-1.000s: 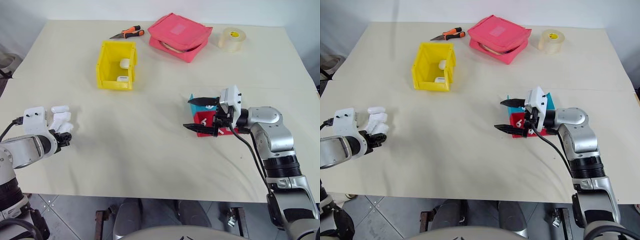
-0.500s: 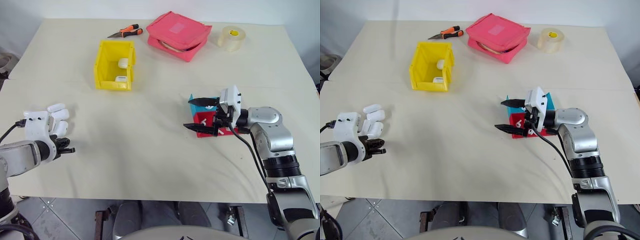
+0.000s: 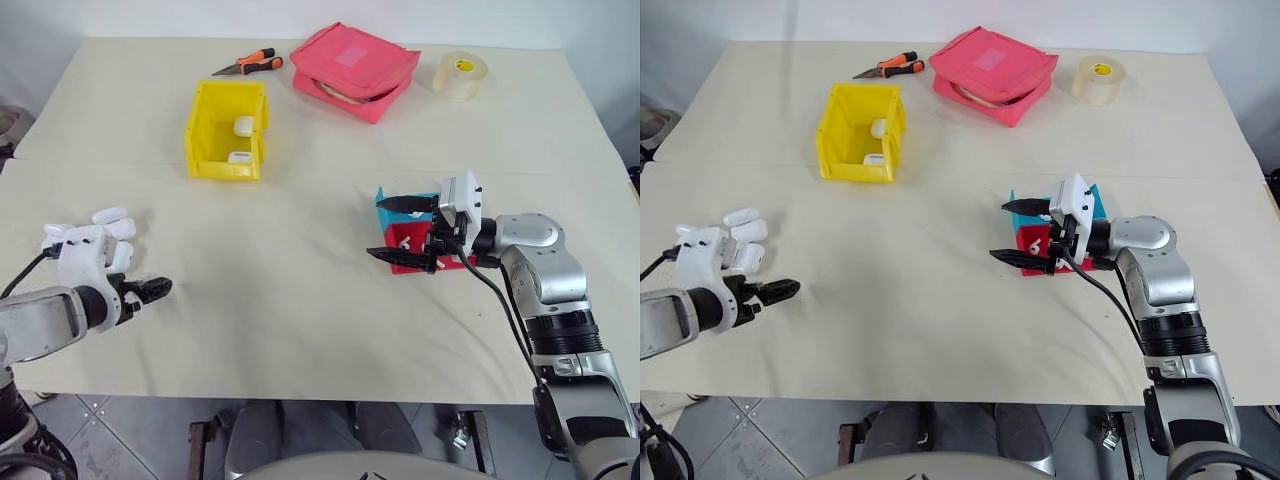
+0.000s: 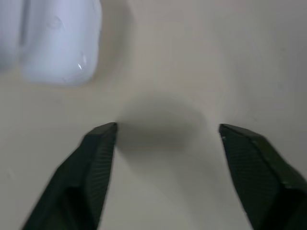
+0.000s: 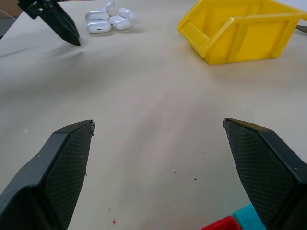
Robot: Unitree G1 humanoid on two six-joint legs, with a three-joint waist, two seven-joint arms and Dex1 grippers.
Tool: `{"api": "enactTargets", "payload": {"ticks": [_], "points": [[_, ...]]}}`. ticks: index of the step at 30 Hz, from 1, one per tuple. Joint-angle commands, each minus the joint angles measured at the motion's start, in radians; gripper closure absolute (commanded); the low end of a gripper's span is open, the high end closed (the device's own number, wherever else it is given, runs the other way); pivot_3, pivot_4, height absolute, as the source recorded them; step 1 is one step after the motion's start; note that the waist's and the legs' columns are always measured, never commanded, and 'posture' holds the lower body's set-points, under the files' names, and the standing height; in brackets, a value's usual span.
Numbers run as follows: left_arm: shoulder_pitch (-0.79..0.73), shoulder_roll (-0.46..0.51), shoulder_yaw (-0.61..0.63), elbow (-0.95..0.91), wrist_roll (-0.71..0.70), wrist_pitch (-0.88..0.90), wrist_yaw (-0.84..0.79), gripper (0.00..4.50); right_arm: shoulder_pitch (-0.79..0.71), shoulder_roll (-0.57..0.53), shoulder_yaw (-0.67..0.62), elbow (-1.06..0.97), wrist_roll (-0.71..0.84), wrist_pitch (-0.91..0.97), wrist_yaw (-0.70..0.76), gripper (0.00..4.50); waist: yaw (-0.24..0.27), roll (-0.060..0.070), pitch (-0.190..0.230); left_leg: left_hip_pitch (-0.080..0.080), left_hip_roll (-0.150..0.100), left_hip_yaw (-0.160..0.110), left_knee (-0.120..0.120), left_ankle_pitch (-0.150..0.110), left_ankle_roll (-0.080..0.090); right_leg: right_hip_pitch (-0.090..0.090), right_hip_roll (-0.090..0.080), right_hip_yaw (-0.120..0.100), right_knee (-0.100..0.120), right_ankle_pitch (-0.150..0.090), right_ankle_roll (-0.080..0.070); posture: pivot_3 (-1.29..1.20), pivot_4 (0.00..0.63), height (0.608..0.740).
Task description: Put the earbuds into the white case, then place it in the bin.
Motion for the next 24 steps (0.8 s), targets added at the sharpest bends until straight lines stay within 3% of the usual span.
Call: {"api": "enactTargets", "payload": {"ticks": [1,9,17,24], "points": [[-0.067,0.009,-0.097,0.016,0.017,0.000,0.045,0.07,-0.020,0.002,-0.002,-0.014,0.007,-0.020,0.008,0.00,0.001,-0.001,0.001,0.000,0.000,0.000,0.000,0.000,0.000,0.000,0.000,0.000,0.000,0.000,0.000,0.00,0.150,0.740],[-0.229,-0.064,-0.301,0.067,0.056,0.000,-0.004,0.07,-0.024,0.005,-0.003,-0.015,0.005,-0.022,0.009,0.00,0.017,-0.001,0.001,-0.001,-0.002,-0.001,0.002,0.000,0.000,0.000,-0.001,-0.002,0.000,0.000,0.000,0.00,0.150,0.740],[-0.382,-0.155,-0.311,0.231,0.422,-0.067,0.032,0.07,-0.002,0.001,-0.009,-0.041,0.007,-0.016,-0.005,0.00,0.031,-0.001,0.001,0.000,-0.002,0.001,0.003,0.003,-0.001,0.001,0.000,-0.004,0.002,0.000,0.000,0.00,0.150,0.740],[-0.445,-0.180,-0.300,0.282,0.593,-0.100,-0.048,0.07,0.010,-0.001,-0.012,-0.051,0.008,-0.012,-0.017,0.00,0.016,-0.001,0.001,0.000,-0.001,0.001,0.002,0.003,-0.002,0.001,0.001,-0.004,0.003,0.000,0.000,0.00,0.150,0.740]]}}
